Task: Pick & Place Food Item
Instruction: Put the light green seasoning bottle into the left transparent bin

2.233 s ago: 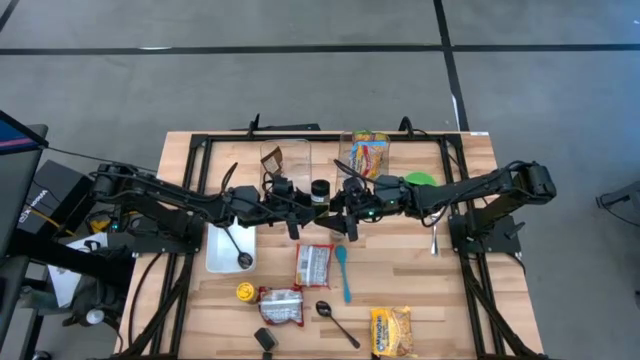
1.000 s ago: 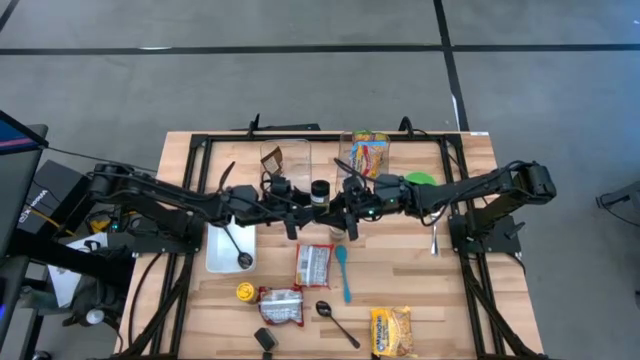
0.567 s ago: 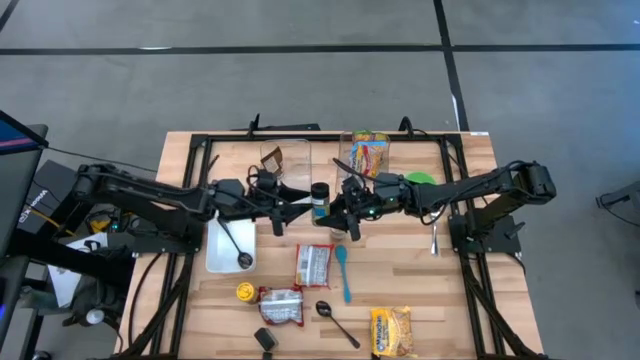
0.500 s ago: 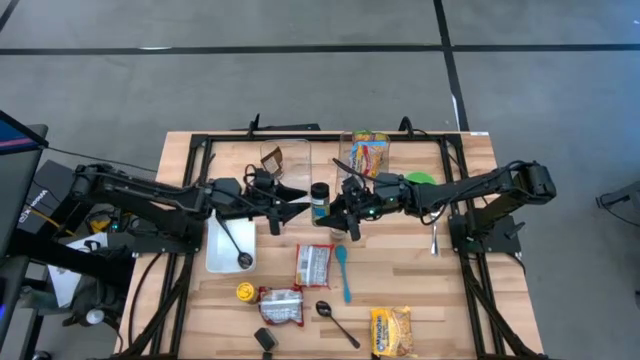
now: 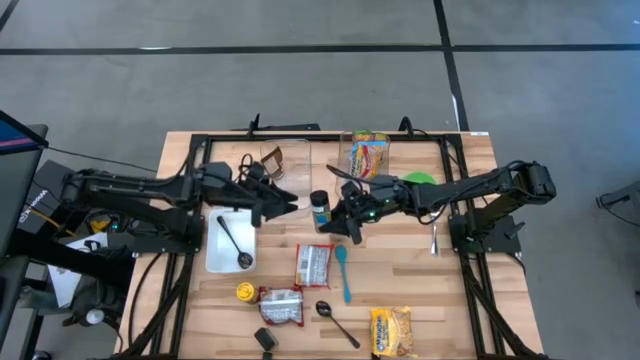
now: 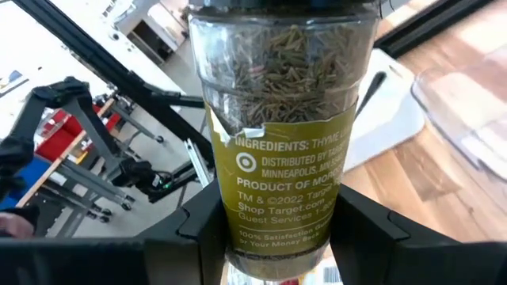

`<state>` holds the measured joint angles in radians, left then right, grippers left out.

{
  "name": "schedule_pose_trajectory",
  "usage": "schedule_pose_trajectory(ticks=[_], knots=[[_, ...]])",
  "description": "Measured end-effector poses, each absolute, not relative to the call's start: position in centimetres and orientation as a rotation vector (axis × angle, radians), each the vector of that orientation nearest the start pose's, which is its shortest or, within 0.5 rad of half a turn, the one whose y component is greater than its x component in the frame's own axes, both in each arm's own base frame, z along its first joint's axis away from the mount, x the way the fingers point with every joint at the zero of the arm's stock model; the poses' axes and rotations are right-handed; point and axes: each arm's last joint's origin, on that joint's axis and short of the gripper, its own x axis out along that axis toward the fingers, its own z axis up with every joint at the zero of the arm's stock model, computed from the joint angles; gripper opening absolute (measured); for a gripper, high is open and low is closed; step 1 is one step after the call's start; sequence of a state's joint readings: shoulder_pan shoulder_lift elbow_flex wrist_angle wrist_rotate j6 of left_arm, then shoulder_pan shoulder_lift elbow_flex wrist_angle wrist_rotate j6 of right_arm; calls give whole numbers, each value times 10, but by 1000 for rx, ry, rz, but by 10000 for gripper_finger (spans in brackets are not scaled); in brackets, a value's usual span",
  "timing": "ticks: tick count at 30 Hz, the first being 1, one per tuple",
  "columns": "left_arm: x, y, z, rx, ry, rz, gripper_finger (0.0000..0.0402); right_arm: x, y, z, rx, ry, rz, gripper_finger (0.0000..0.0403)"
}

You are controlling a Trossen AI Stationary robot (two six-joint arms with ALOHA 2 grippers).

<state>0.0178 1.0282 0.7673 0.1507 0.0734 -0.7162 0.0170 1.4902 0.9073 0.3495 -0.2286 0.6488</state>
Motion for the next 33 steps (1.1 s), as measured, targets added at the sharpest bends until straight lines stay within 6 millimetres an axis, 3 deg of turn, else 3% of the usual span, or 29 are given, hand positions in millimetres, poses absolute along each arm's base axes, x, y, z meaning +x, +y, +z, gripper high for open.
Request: schedule_pose_trajectory(ticks=[13, 23, 33], knots=[[250, 18, 308, -774, 205, -80, 227, 326, 16, 252, 702, 422, 215, 170], [271, 19, 288, -831, 297, -87, 228, 326, 19, 251, 704, 441, 244, 171], [274, 18, 290, -828, 272, -114, 252, 325, 18, 248, 700, 474, 233, 171]])
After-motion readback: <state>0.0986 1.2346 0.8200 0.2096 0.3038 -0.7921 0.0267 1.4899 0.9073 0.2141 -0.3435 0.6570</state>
